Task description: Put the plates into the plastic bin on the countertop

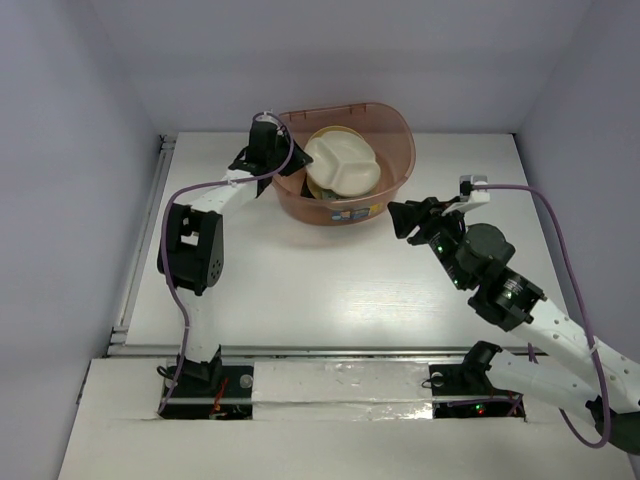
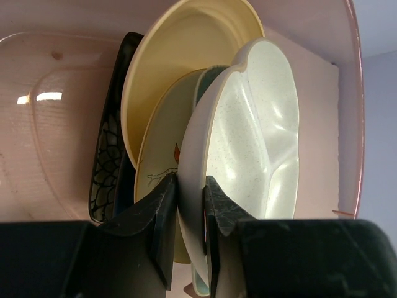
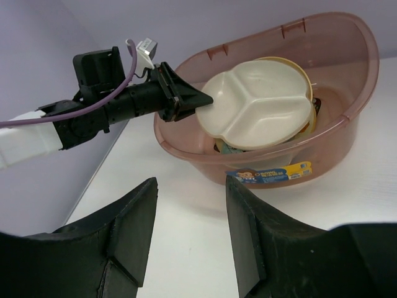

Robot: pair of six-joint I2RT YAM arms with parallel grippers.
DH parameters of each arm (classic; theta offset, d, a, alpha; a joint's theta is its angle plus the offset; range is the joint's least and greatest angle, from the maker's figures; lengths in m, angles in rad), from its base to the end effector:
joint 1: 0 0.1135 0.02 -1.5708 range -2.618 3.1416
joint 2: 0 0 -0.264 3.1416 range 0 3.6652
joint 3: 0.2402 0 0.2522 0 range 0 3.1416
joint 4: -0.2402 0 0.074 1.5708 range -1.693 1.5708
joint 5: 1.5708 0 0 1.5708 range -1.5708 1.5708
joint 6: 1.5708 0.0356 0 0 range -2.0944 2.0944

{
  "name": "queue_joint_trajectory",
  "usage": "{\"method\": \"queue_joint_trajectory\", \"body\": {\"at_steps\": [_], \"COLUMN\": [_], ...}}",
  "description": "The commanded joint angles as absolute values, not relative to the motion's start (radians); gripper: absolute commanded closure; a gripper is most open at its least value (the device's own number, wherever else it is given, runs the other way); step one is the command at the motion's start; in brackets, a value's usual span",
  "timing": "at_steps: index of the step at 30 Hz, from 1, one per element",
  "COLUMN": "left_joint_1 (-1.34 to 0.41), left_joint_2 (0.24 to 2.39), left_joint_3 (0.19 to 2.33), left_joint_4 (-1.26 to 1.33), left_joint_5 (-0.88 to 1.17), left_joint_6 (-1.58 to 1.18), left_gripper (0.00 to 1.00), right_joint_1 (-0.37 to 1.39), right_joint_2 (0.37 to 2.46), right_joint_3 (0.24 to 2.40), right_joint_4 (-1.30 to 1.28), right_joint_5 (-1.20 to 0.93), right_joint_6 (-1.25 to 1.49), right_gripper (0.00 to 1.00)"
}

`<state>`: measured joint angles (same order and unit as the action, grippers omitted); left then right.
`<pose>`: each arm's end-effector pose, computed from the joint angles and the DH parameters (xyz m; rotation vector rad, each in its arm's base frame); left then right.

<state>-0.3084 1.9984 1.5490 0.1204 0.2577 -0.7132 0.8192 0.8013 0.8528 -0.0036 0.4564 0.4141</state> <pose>0.4534 -0.1540 0.2663 -0.2196 1.9889 -0.9219 0.1369 0.1235 0.3807 0.0569 1.5608 0.6331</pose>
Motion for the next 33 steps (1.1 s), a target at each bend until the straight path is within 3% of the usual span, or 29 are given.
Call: {"method": "queue_joint_trajectory", "body": {"at_steps": [1,4,7,15,16,17,20,26,33], "left_joint_1": [-0.316,-0.316,-0.316,-0.316,-0.316,-0.316,-0.316,-0.316,-0.316], "left_joint_2": [1.925,1.922,1.913,1.888,1.878,1.870,1.833,1.684,1.453], "left_joint_3": [1.643,1.643,1.643,1.698,1.719,1.732,1.776,1.714,1.571], "left_joint_4": [0.313,0.259,0.230,0.155,0.144,0.123,0.080,0.141,0.120], "left_joint_5": [0.302,0.270,0.242,0.219,0.213,0.204,0.154,0.084,0.060], "left_joint_6": [-0.746,-0.706,-0.669,-0.588,-0.575,-0.560,-0.497,-0.465,-0.540], "left_gripper": [0.97,0.65,0.49,0.20,0.15,0.01,0.01,0.01,0.01], "right_joint_1": [0.815,0.815,0.815,0.815,0.815,0.815,0.815,0.815,0.815], "right_joint_2": [0.799,0.805,0.798,0.765,0.764,0.761,0.764,0.746,0.652], "right_joint_3": [0.850,0.853,0.853,0.861,0.864,0.867,0.879,0.888,0.891], "right_joint_4": [0.018,0.014,0.009,-0.027,-0.031,-0.040,-0.055,-0.080,-0.124], "right_joint_5": [0.468,0.471,0.472,0.480,0.482,0.485,0.486,0.529,0.610], "right_joint_6": [0.403,0.406,0.413,0.420,0.422,0.422,0.425,0.445,0.459], "right_gripper": [0.46,0.46,0.45,0.44,0.40,0.34,0.21,0.05,0.02]}}
